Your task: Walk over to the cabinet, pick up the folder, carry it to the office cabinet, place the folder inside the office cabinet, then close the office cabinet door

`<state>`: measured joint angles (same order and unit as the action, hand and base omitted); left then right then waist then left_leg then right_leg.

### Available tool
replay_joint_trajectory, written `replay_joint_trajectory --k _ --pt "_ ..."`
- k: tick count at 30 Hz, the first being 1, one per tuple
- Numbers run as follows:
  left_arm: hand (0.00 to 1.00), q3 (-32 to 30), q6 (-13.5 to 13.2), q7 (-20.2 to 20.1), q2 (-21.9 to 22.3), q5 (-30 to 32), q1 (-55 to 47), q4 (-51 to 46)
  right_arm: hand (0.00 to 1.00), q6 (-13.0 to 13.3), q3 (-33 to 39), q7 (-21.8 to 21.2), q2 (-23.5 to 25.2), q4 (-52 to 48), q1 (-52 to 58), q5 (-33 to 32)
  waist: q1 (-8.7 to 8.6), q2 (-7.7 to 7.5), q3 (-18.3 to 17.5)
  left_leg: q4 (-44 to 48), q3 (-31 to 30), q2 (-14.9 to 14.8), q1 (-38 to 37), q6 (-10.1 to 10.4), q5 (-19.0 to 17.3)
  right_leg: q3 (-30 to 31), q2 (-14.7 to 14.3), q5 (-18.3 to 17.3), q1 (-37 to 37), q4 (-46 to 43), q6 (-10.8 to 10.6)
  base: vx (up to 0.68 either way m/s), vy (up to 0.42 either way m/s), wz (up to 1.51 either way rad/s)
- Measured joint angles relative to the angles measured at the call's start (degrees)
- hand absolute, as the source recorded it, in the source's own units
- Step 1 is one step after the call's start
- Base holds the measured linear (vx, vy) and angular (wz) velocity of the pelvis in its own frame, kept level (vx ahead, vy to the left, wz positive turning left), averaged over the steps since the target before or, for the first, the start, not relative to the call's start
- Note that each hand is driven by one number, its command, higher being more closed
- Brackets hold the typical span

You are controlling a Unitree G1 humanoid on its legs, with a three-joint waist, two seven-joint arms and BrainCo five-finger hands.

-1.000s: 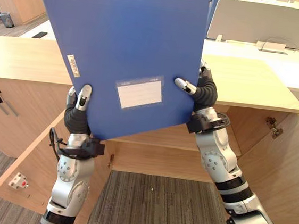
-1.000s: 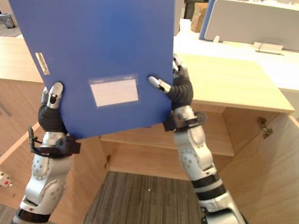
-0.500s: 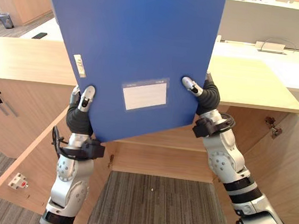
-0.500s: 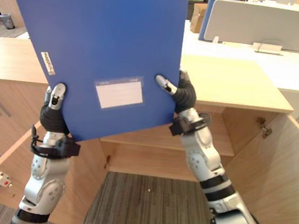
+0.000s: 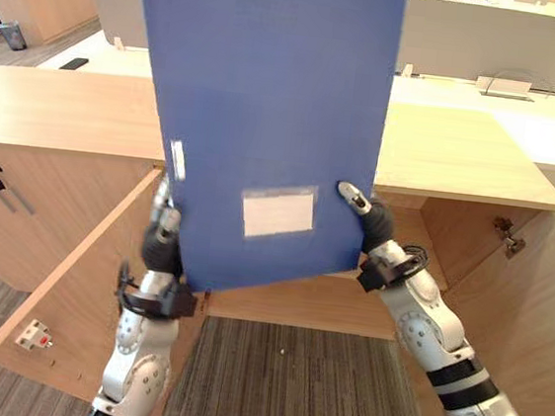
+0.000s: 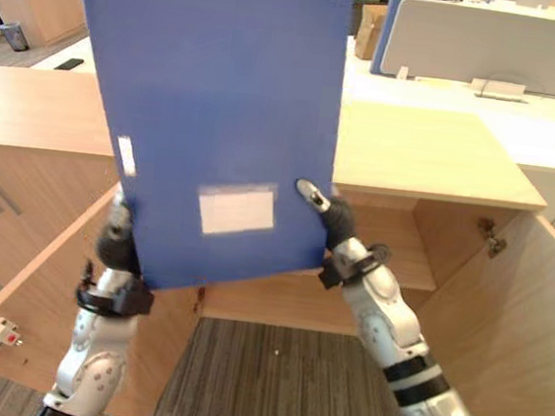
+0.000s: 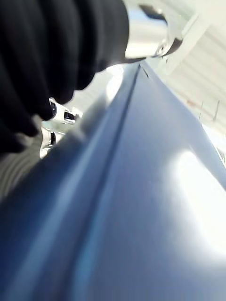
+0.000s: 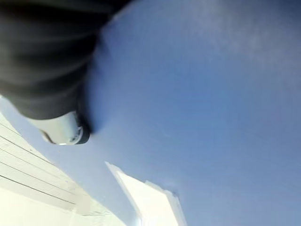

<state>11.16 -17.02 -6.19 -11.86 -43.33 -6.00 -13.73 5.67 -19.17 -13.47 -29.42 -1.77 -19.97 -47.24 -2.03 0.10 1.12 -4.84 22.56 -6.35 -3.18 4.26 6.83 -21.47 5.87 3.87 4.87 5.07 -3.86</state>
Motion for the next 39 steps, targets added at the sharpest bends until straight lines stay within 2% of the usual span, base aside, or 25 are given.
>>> replay_joint_trajectory --k 4,6,9,10,12,14,18,24,30,34,37,39 --pt "0.0 1.9 3.15 -4.41 -0.3 0.73 -2.98 9.34 1.0 -0.37 3.29 -0.21 -2.6 -2.61 0.82 8.83 -0.13 -0.2 0.12 -0.02 0.52 -0.08 0.16 0.0 -0.02 1.01 -0.12 0.0 -0.54 -0.22 -0.01 -0.01 0.005 -0.07" --pt "0.0 2.65 5.45 -7.26 -0.43 1.51 -4.24 16.49 1.0 -0.33 6.13 -0.78 -4.06 -5.22 0.8 15.29 -0.3 -0.36 0.22 -0.01 1.32 -0.19 0.17 0.1 -0.16 1.7 -0.22 0.0 -1.0 -0.23 0.0 -0.02 0.01 -0.16" --pt "0.0 2.34 7.63 -8.68 -0.89 3.96 -4.43 25.58 1.0 0.88 8.81 -1.43 -4.96 -8.45 0.8 22.11 -0.76 -0.58 0.36 -0.01 2.21 -0.37 0.16 0.15 -0.3 2.73 -0.38 0.04 -1.51 -0.25 0.04 -0.02 0.005 -0.16" --pt "0.0 2.1 7.9 -8.78 -0.87 5.0 -4.44 26.94 1.0 1.38 9.11 -1.4 -5.28 -9.12 0.79 24.26 -0.91 -0.61 0.38 -0.01 2.31 -0.38 0.16 0.15 -0.33 2.83 -0.39 0.05 -1.57 -0.25 0.04 -0.03 0.006 -0.11" --pt "0.0 1.44 8.22 -9.14 -0.85 8.49 -4.44 30.36 1.0 3.41 8.92 -1.39 -7.17 -11.01 0.8 34.78 -1.4 -0.76 0.47 -0.01 2.52 -0.39 0.13 0.15 -0.39 3.05 -0.41 0.07 -1.68 -0.27 0.03 -0.03 0.007 -0.05" --pt "0.0 0.84 8.21 -9.32 -0.8 11.6 -4.33 32.16 1.0 4.5 8.25 -1.66 -8.87 -11.68 1.04 42.62 -1.48 -0.89 0.55 -0.01 2.82 -0.4 0.12 0.15 -0.43 3.34 -0.41 0.17 -1.83 -0.27 0.0 -0.04 0.012 -0.07" --pt "0.0 0.48 8.17 -9.36 -0.83 17.3 -4.29 39.08 1.0 6.73 4.48 -2.33 -13.14 -11.75 3.84 53.68 -1.24 -1.21 0.75 -0.01 4.28 -0.47 -0.04 0.28 -0.75 4.85 -0.42 0.39 -2.65 -0.26 0.07 -0.04 0.014 -0.17" --pt "0.0 0.53 8.62 -9.3 -0.88 23.25 -4.15 48.33 1.0 9.39 -4.77 -4.46 -19.64 -10.37 9.52 65.27 -1.43 -1.5 0.93 -0.01 7.15 -0.53 -0.1 0.37 -1.18 7.78 -0.59 0.84 -4.39 -0.32 0.19 -0.03 0.006 -0.25" --pt "0.0 0.58 8.84 -8.82 -1.06 27.97 -3.06 53.88 1.0 10.08 -10.23 -6.65 -21.18 -3.47 10.88 71.65 -1.39 -2.16 1.5 -0.01 9.52 -0.53 -0.06 0.32 -1.55 9.82 -0.67 1.34 -5.93 -0.37 0.38 -0.05 -0.004 -0.24" --pt "0.0 0.65 8.84 -7.51 -1.1 30.35 -1.51 55.2 1.0 9.71 -11.59 -7.3 -18.64 4.24 10.86 73.46 -0.49 -2.07 2.01 0.01 10.18 -0.16 0.67 0.15 -1.7 10.8 -0.12 1.31 -7.72 -1.39 0.34 -0.07 0.015 -0.11" --pt "0.0 0.62 8.84 -6.57 -1.17 32.68 -1.03 55.47 1.0 7.02 -6.41 -7.31 -10.35 17.72 10.84 72.23 -0.54 -1.45 2.99 0.03 9.97 0.43 1.03 -0.09 -1.81 10.7 0.28 1.06 -8.53 -2.6 -0.05 -0.04 0.016 0.02" --pt "0.0 0.5 8.82 -6.44 -0.39 34.91 -0.86 55.03 1.0 2.92 3.49 -5.72 -2.7 28.59 9.77 66.23 -0.63 0.02 4.68 0.05 9.62 1.43 1.14 -0.76 -2.27 10.81 1.62 -0.3 -10.01 -5.55 -0.94 -0.05 0.053 0.03"
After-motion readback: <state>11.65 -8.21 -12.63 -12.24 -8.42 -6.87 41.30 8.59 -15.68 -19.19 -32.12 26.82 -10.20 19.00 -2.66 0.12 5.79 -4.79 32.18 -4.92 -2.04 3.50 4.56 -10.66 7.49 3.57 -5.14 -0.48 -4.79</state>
